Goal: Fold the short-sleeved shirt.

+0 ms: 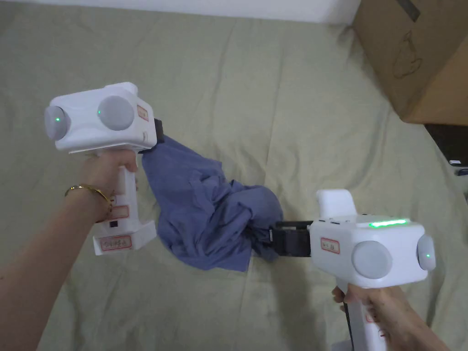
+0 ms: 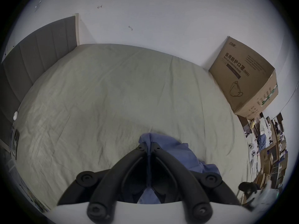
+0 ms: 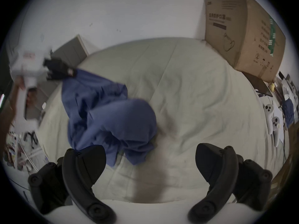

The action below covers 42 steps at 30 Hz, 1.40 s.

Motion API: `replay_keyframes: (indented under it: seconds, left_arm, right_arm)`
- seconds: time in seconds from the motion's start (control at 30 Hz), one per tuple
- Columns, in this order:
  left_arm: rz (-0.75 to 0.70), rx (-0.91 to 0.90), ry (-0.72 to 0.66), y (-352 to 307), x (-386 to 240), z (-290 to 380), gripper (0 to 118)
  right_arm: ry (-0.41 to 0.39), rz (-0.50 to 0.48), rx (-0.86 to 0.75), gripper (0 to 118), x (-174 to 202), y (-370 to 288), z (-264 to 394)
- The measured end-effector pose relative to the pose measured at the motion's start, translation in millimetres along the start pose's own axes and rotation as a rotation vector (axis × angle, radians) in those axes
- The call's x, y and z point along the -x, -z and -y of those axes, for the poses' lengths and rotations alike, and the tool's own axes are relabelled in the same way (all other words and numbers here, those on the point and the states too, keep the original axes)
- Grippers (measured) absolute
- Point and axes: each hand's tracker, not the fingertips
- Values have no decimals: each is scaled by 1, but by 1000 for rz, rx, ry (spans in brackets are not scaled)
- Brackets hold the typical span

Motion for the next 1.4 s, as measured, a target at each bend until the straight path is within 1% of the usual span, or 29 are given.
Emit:
replay_keyframes:
  seconds: [0.07,0.13,0.2,0.23,0.27,0.33,0.37,0.43,0.47,0.53,0.6,0.67,0.77,0.83,0.9,0.97,1.1,1.23,1.27,1.33,1.4]
  left_arm:
    - [0,2,1,-4,2,0,2]
    - [-4,6,3,-4,5,2,2]
    - [-13,10,2,-4,9,4,2]
    - [-16,13,0,-4,10,6,2]
    - [-18,17,-4,-4,12,8,2]
    - [-24,23,-11,-4,16,11,2]
    - [-26,25,-14,-3,17,13,2]
    - [-30,29,-26,-4,22,15,2]
    - [-29,27,-33,-4,24,16,2]
    - [-24,16,-57,-9,28,16,2]
    - [-13,-17,-80,-19,32,15,2]
    - [8,-64,-109,-35,37,11,2]
    - [38,-136,-160,-66,46,0,2]
    - [55,-189,-170,-90,52,-10,2]
    - [59,-250,-161,-115,55,-21,2]
    - [69,-314,-152,-143,57,-32,2]
    - [96,-442,-143,-203,61,-59,2]
    - [98,-544,-131,-256,62,-90,2]
    - [100,-561,-125,-266,61,-97,2]
    - [86,-609,-106,-288,55,-116,2]
    - [72,-645,-71,-306,45,-134,2]
  right_arm:
    - [-70,8,33,112,10,14,7]
    - [-135,42,57,112,22,32,13]
    - [-165,64,88,111,30,48,15]
    - [-155,55,79,106,32,53,16]
    - [-155,55,78,91,34,58,16]
    - [-147,60,85,43,37,63,15]
    - [-141,56,86,22,38,65,16]
    - [-126,29,85,11,36,59,17]
    - [-116,16,85,8,34,54,16]
    - [-98,-15,83,7,25,37,15]
    - [-96,-31,62,7,16,14,12]
    - [-93,-38,7,7,7,-15,7]
    - [-30,-47,-110,7,-13,-68,-8]
    - [36,-59,-199,6,-31,-105,-25]
    - [77,-65,-278,6,-43,-140,-43]
    - [73,-52,-361,6,-52,-174,-61]
    - [114,-64,-497,6,-67,-235,-101]
    - [115,-31,-595,6,-67,-281,-144]
    - [107,-18,-610,6,-65,-289,-155]
    - [61,18,-643,6,-58,-306,-181]
    - [38,54,-663,6,-50,-319,-208]
